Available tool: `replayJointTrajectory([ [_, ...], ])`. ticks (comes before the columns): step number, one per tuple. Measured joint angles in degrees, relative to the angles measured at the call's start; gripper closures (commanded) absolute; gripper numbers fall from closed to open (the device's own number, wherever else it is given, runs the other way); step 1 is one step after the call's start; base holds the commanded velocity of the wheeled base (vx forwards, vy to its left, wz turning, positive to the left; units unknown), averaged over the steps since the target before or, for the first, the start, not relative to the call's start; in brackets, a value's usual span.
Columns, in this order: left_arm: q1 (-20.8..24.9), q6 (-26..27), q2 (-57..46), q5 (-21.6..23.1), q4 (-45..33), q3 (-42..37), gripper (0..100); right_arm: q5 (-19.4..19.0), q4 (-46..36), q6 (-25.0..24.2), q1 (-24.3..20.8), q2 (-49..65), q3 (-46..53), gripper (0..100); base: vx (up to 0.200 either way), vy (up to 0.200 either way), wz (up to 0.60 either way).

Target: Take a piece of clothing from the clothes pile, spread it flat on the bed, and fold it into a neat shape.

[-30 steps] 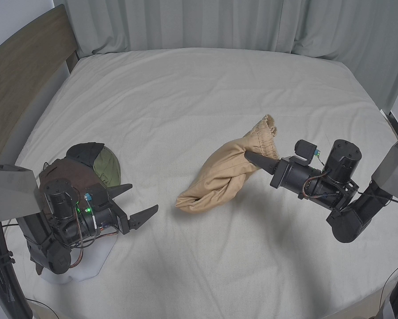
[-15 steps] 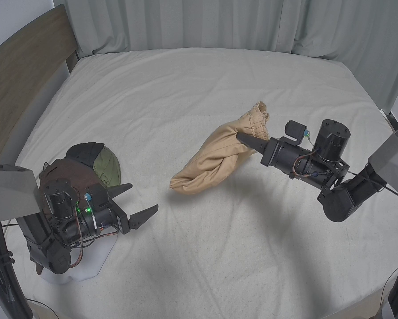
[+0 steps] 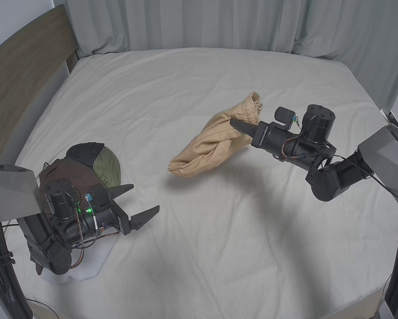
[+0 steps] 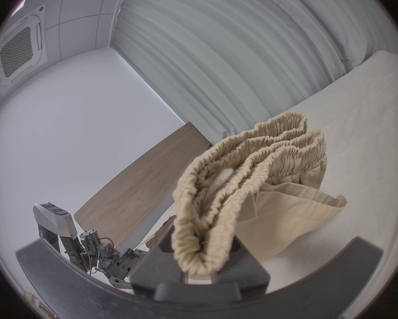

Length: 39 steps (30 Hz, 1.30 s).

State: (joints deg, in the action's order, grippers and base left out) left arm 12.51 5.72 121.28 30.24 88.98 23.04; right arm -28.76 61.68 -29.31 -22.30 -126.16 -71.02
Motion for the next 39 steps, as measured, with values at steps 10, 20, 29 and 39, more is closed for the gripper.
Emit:
replayJointTrajectory([
  [10,0.09,0.00,0.00,0.00,0.00,-0.06,0,0.02,-6.67,-2.28,0.48,-4.57,-13.00,100,0.000,0.000,0.00],
  [20,0.35,0.00,0.05,0.05,0.00,-0.30,0,0.02,-13.79,-3.75,1.35,-9.25,-25.44,100,0.000,0.000,0.00],
  [29,0.39,-0.02,0.10,0.10,-0.02,-0.44,0,0.02,-16.51,-4.71,2.24,-15.21,-35.10,100,0.000,0.000,0.00],
  [39,0.41,-0.02,0.30,0.16,0.00,-0.52,0,0.13,-22.87,-5.01,3.32,-20.22,-42.86,100,0.000,0.000,0.00],
])
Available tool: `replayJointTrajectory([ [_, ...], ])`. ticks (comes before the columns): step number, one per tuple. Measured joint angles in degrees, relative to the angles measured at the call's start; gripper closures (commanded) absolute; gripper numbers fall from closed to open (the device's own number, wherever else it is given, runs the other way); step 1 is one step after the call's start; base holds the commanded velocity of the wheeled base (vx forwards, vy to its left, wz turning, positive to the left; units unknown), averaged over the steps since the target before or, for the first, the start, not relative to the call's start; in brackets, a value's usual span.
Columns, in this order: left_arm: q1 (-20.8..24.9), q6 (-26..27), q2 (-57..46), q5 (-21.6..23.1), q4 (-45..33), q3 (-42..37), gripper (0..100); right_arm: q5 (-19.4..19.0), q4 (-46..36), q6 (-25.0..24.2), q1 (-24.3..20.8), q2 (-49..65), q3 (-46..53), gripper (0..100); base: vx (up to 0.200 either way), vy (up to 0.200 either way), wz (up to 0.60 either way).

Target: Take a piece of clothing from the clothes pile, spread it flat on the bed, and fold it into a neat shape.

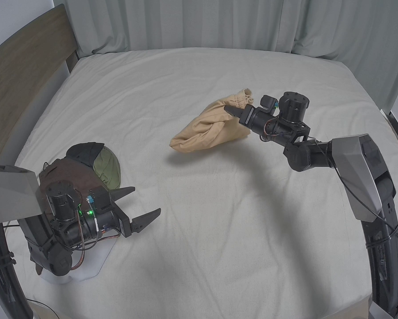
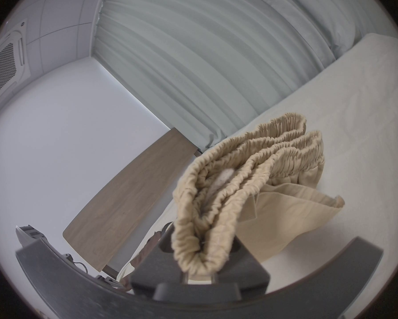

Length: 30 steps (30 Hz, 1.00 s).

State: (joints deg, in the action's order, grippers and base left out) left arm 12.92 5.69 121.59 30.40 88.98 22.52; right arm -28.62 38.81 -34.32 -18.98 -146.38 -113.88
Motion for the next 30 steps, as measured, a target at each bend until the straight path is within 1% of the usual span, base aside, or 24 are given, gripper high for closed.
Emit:
replayJointTrajectory([
  [8,-0.02,0.00,0.21,0.02,-0.02,-0.06,0,0.49,-0.20,-0.02,0.16,-3.97,-0.65,100,0.000,0.000,0.00],
  [14,-0.09,-0.01,0.21,0.06,0.00,-0.11,0,0.60,0.24,0.30,0.10,-4.30,0.16,100,0.000,0.000,0.00],
  [17,-0.13,-0.01,0.21,0.06,0.00,-0.11,0,0.68,0.62,0.46,0.07,-3.43,3.30,100,0.000,0.000,0.00],
  [22,-0.06,0.00,0.13,0.09,0.00,-0.11,0,0.82,2.40,1.67,-0.04,-1.35,11.74,100,0.000,0.000,0.00],
  [30,-0.02,0.00,0.00,0.11,0.00,-0.30,0,1.91,9.52,2.84,-0.26,0.83,23.98,100,0.000,0.000,0.00],
])
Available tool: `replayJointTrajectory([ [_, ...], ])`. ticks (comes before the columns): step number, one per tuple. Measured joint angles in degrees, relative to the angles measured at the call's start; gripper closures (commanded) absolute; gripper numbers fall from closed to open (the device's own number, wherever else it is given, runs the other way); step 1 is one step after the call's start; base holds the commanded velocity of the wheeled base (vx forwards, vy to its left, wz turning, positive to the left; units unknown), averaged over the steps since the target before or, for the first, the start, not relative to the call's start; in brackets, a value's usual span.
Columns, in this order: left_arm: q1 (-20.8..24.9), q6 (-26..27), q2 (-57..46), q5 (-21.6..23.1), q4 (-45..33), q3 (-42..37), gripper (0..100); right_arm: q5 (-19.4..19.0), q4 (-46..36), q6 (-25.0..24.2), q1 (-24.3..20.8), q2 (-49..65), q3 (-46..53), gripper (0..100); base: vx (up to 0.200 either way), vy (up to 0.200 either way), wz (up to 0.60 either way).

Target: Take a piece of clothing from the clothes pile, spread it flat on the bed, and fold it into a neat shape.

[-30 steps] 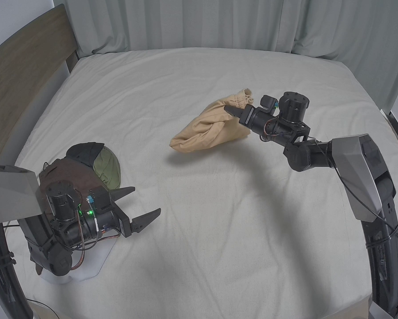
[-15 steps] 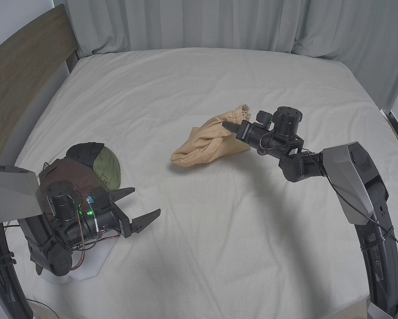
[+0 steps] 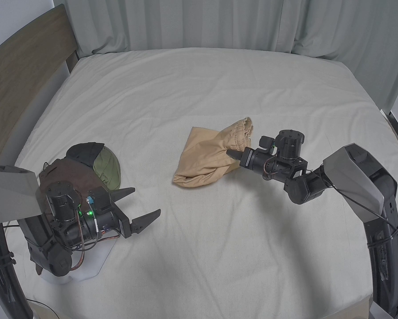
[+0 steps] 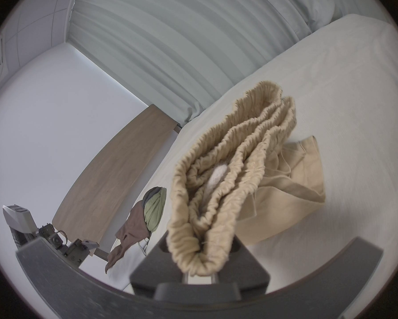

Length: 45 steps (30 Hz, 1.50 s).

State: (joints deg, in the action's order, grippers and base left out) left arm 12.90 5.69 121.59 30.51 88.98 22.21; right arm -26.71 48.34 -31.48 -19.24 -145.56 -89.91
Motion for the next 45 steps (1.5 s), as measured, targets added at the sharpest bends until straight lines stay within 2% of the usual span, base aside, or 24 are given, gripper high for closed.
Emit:
replayJointTrajectory([
  [8,0.02,0.02,-0.10,-0.02,0.00,-0.13,0,0.38,4.79,0.20,-0.07,-0.06,6.80,100,0.000,0.000,0.00],
  [23,0.09,0.00,-0.23,-0.02,0.00,-0.17,0,1.80,6.00,2.11,0.26,-1.63,9.62,100,0.000,0.000,0.00],
  [24,0.11,0.00,-0.26,-0.02,0.00,-0.17,0,1.80,6.05,2.13,0.28,-1.69,9.64,0,0.000,0.000,0.00],
  [34,0.11,0.02,-0.37,-0.02,0.00,-0.13,0,2.02,6.13,2.11,0.66,-1.35,11.33,0,0.000,0.000,0.00],
  [45,0.07,0.49,-0.84,-0.02,0.00,-0.11,0,2.05,6.21,3.56,4.39,6.33,19.30,0,0.000,0.000,0.00],
])
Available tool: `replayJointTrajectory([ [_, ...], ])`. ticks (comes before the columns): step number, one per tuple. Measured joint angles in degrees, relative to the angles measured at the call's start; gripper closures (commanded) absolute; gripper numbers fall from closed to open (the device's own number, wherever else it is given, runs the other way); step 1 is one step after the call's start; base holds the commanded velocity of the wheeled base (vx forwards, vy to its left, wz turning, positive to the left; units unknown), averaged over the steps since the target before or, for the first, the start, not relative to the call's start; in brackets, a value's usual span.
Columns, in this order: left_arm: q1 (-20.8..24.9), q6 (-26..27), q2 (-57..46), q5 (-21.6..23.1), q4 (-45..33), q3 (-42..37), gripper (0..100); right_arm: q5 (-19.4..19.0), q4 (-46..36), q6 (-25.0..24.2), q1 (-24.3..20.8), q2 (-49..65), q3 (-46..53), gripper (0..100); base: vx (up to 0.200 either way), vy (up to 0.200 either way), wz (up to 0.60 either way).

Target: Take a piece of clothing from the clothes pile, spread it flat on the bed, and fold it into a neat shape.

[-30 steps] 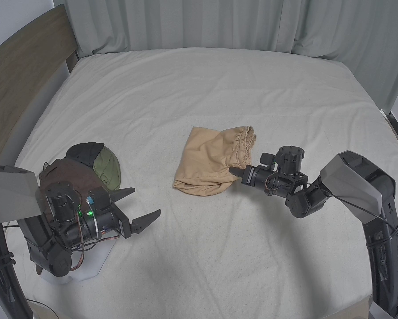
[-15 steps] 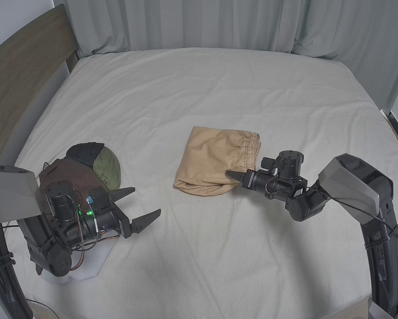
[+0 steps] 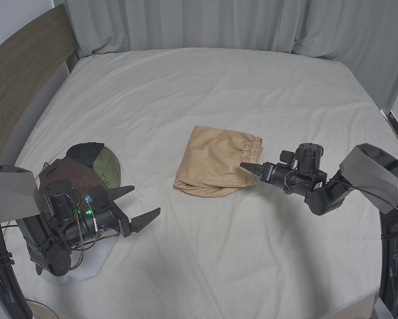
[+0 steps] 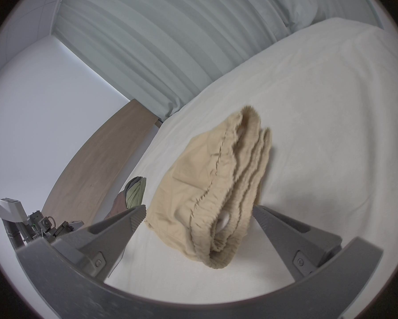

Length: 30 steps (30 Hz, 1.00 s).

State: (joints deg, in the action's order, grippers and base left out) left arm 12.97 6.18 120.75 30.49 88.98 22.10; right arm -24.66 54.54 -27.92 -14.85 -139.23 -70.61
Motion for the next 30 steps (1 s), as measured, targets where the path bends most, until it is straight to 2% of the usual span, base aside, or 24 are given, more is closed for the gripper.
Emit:
replayJointTrajectory([
  [7,0.00,0.09,-0.16,0.00,0.00,-0.02,0,0.00,-0.05,0.88,0.39,4.34,2.11,0,0.000,0.000,0.00],
  [15,0.04,0.09,-0.18,0.00,0.00,-0.02,0,0.01,-0.05,0.79,-1.57,5.96,2.08,0,0.000,0.000,0.00],
  [30,0.04,0.09,-0.18,0.00,0.00,-0.09,0,1.10,-0.05,0.88,-3.69,-0.16,-2.21,0,0.000,0.000,0.00],
])
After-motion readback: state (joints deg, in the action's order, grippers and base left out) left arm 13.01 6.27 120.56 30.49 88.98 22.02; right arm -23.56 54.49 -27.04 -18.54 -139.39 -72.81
